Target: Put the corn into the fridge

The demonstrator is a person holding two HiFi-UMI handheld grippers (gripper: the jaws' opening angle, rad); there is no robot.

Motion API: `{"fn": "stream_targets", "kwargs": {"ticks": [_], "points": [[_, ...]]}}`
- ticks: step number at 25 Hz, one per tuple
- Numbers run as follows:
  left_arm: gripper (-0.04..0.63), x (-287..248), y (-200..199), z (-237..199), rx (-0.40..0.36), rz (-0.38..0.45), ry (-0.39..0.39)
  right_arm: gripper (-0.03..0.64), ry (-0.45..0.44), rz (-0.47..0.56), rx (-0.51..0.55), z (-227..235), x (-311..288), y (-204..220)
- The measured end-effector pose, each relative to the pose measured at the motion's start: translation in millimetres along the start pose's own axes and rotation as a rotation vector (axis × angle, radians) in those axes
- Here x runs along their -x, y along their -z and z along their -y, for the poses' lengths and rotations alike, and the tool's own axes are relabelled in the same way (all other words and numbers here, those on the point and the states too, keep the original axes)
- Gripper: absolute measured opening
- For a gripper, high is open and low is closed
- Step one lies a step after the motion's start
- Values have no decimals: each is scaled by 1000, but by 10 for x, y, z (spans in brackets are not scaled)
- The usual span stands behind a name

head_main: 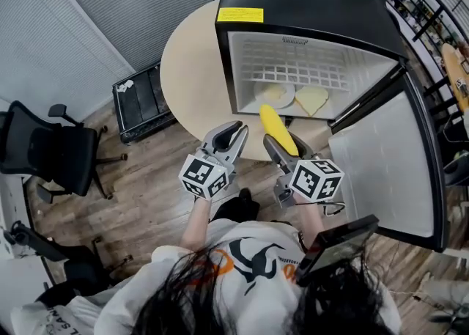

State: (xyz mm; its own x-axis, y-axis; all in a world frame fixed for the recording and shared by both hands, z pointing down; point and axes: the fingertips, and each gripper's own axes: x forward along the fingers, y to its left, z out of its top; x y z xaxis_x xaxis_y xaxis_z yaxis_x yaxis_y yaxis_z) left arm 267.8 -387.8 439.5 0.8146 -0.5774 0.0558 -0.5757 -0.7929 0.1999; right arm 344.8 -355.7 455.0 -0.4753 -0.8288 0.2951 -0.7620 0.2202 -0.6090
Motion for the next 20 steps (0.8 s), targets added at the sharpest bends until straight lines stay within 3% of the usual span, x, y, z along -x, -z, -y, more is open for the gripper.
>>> {"fn": "stream_targets", "kwargs": {"ticks": [8, 20], "points": [[60, -107, 11, -155, 24, -7, 70, 262, 80, 49, -15, 109, -135, -167], [60, -266, 151, -58, 70, -46, 149, 262, 188, 86, -18, 421, -89, -450]]}}
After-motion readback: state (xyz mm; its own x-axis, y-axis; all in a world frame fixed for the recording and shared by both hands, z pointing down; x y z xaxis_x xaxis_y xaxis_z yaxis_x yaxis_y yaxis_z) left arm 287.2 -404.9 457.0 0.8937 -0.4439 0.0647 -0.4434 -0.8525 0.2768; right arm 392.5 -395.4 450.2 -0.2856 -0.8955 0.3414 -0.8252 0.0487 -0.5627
